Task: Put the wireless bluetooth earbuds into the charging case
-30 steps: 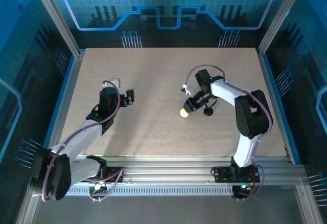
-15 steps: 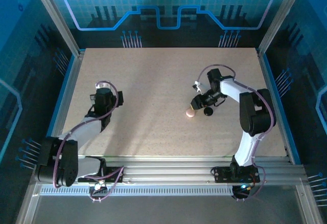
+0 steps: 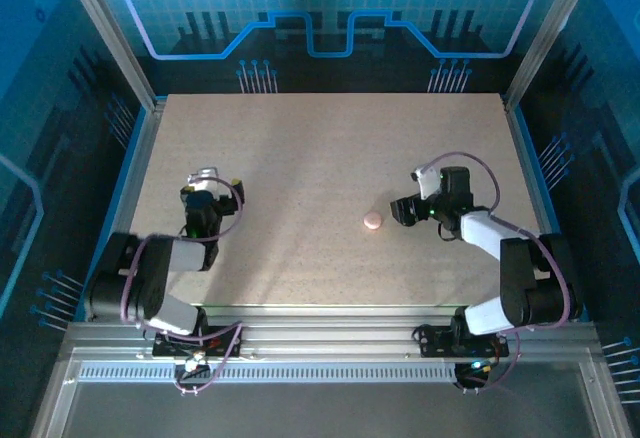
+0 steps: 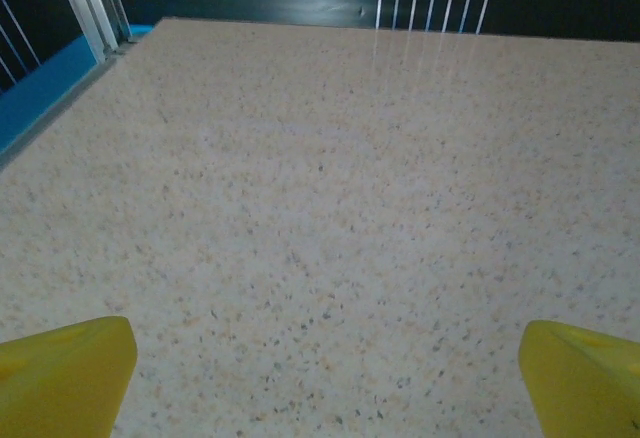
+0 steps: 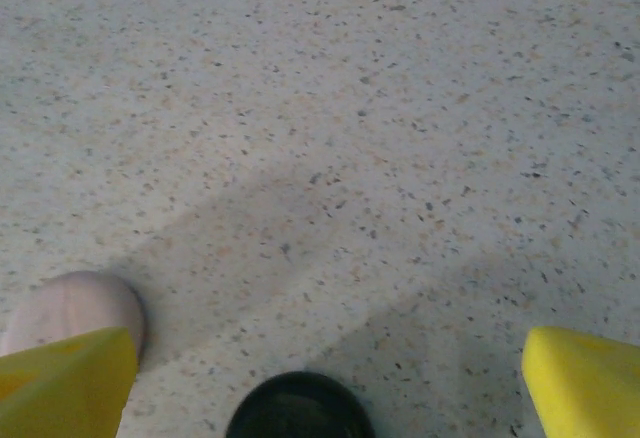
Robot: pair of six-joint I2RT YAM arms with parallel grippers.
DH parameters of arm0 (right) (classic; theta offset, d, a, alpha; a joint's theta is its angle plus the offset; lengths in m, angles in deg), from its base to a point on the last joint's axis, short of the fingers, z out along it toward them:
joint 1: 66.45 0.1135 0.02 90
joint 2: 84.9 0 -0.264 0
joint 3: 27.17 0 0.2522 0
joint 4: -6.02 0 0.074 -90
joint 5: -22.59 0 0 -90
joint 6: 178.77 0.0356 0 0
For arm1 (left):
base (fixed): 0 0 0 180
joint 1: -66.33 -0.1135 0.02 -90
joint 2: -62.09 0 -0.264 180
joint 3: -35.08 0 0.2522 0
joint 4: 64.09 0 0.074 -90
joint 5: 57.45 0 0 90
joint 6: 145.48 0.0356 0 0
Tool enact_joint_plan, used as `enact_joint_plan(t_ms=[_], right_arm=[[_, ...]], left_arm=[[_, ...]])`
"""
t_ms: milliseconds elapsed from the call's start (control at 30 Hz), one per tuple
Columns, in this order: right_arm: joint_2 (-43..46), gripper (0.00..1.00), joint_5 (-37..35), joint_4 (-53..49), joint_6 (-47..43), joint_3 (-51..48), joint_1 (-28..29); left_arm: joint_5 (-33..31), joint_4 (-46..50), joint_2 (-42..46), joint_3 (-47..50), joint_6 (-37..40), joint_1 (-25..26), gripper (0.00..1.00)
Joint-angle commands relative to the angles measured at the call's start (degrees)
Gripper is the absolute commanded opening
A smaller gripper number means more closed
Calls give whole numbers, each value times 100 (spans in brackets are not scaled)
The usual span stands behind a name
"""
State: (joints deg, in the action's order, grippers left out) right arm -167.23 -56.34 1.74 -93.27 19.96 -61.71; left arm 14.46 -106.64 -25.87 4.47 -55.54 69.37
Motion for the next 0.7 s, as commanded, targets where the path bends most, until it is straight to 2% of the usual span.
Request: enact_joint_plan(t_ms=[0,67,100,200,233,667], right_arm=[[186,100,-346,1981,-125,-371,-68],[20,100,-495,2378,-2,-475,-136],[-98,100,-486,2668,23,-588,-157],[-389,100,-539,3852,105,-1089,-223],[-298,100,-507,3577,83,-1040,-227],[-381,100,-526,3412,300,-892,-368]], left_arm=[[78,-289,108,11,-220,-39,99],[145,-328,-187,-253,-61,-48,99],[164,322,-64,-474,-139,-46,99],[217,171,-76,-402,-160,-94,99],[227,151,-75,-401,-155,-94,99],[288,156,-89,-417,-118,-85,99]])
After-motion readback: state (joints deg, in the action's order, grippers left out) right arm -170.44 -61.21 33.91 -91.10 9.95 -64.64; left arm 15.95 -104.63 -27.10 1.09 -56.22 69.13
